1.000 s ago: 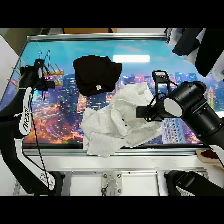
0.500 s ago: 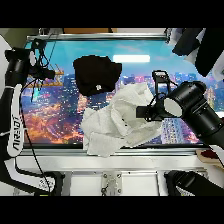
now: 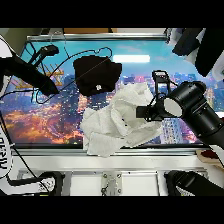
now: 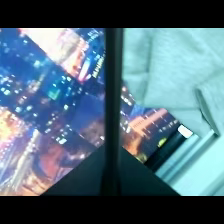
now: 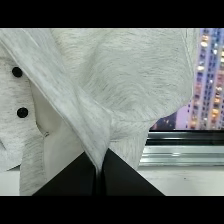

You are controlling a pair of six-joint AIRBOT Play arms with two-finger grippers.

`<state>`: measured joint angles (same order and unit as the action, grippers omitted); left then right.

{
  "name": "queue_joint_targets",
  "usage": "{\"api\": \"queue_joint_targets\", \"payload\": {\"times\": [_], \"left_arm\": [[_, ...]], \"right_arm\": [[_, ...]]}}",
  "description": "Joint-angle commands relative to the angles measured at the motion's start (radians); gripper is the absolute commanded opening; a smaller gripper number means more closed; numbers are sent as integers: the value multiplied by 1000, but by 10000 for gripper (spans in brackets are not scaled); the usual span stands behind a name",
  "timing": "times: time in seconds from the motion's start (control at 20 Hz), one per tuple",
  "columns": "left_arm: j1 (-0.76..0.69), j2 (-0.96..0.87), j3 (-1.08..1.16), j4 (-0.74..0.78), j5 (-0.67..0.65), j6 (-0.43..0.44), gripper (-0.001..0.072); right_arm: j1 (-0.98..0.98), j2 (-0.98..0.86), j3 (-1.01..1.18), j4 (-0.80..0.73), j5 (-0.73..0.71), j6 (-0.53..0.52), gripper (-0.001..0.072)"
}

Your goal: Fold the clothes and pants, and hang the long-sleeved shirts on hangers.

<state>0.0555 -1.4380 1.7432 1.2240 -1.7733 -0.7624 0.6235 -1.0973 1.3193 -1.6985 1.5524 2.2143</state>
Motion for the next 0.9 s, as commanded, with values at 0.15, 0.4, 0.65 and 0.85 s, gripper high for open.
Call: {"api": "queue_joint_targets", "payload": {"times": [0.15, 0.4, 0.65, 0.85], "left_arm": [[94, 152, -274, -47, -56, 529, 14], [171, 290, -501, -50, -29, 716, 14], [113, 350, -695, -130, 89, 734, 15], [2, 281, -710, -198, 148, 733, 15]], "right_arm": [[1, 0, 0, 0, 0, 0, 18], [1, -1, 0, 0, 0, 0, 18], [1, -1, 0, 0, 0, 0, 18], [1, -1, 0, 0, 0, 0, 18]]}}
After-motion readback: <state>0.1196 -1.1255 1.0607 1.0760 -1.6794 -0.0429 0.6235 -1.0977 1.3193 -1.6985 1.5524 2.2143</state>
